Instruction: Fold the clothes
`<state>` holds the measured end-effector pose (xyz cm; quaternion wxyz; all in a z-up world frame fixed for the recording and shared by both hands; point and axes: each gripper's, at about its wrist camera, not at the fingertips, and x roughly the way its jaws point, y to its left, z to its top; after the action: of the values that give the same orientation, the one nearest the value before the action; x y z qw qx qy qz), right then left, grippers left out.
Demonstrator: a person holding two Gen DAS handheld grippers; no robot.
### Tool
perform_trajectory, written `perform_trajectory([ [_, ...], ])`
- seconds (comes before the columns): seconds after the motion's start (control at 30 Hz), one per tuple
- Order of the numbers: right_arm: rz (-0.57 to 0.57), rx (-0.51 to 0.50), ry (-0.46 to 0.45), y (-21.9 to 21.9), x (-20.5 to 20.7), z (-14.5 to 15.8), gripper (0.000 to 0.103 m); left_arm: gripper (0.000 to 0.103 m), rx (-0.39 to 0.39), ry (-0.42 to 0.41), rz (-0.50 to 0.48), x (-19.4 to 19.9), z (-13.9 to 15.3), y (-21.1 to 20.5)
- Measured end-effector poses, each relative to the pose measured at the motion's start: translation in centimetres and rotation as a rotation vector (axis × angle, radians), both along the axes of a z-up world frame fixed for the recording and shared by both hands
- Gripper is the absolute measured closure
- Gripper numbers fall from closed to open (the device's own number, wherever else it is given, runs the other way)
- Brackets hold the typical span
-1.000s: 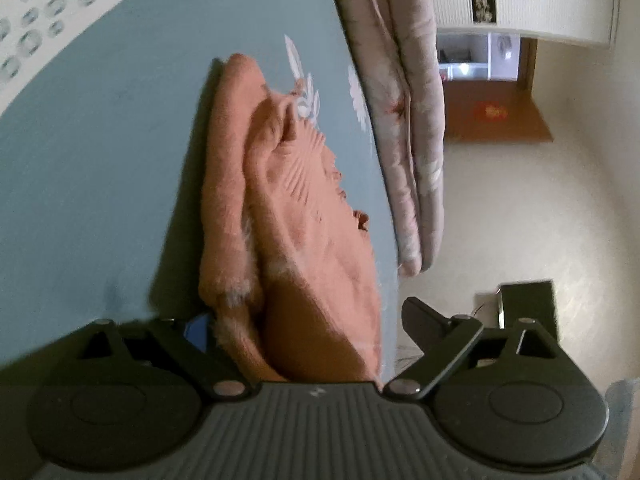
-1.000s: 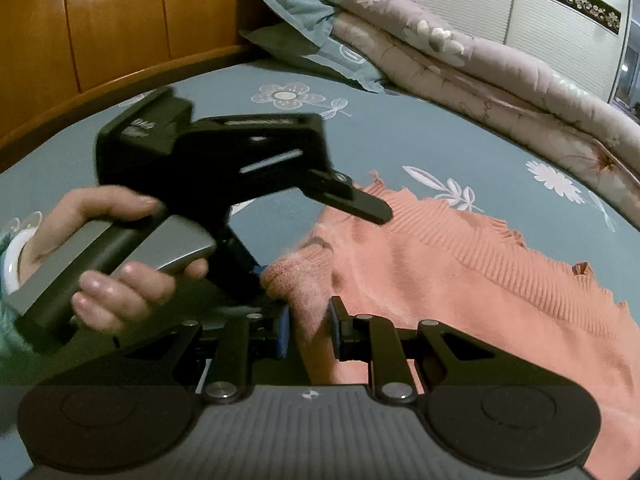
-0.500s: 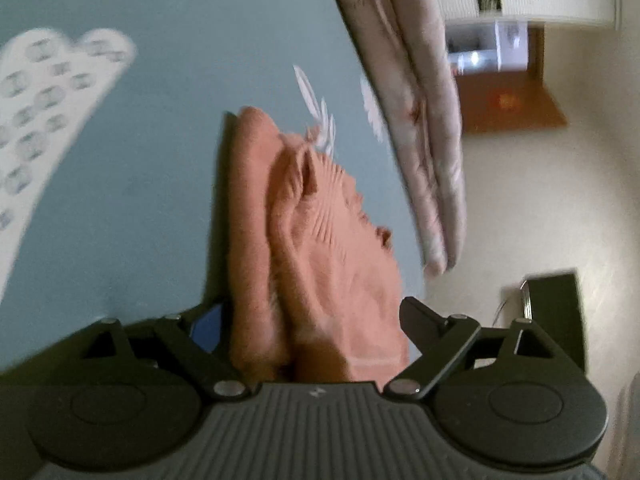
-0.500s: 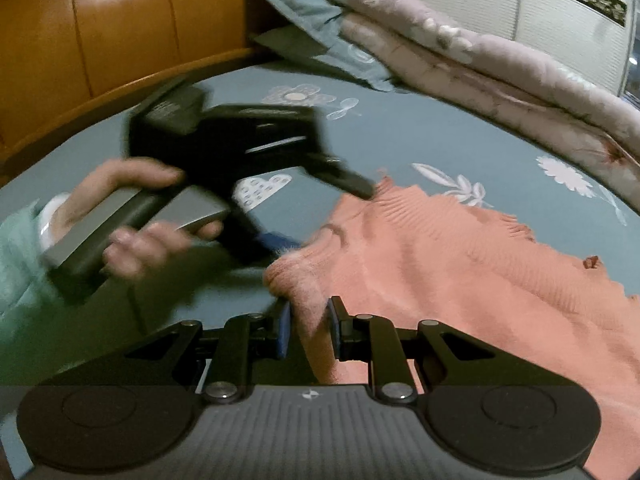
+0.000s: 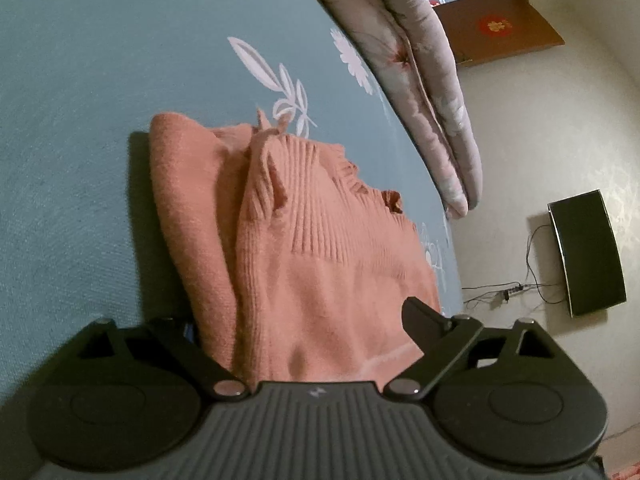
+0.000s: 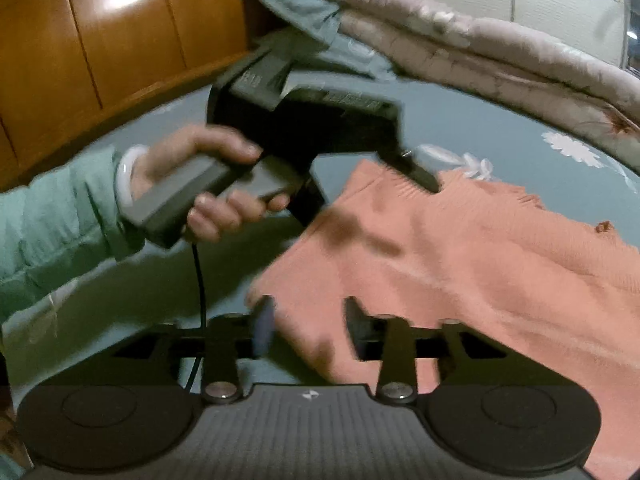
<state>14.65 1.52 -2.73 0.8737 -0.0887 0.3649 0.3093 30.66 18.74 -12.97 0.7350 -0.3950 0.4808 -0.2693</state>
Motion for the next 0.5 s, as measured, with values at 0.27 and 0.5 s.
perform_trajectory([
  [0.27, -0.307, -0.023, -0.105, -13.0, 1.2, 3.0, 0.020, 0.004, 0.131, -0.061, -0.113, -0.2, 1.3, -1.2],
  [0.5, -0.664, 0.176, 0.052, -33.1, 4.2, 1.3, 0.000, 0.001, 0.266, -0.050, -0.155, -0.1, 2.5, -3.3],
])
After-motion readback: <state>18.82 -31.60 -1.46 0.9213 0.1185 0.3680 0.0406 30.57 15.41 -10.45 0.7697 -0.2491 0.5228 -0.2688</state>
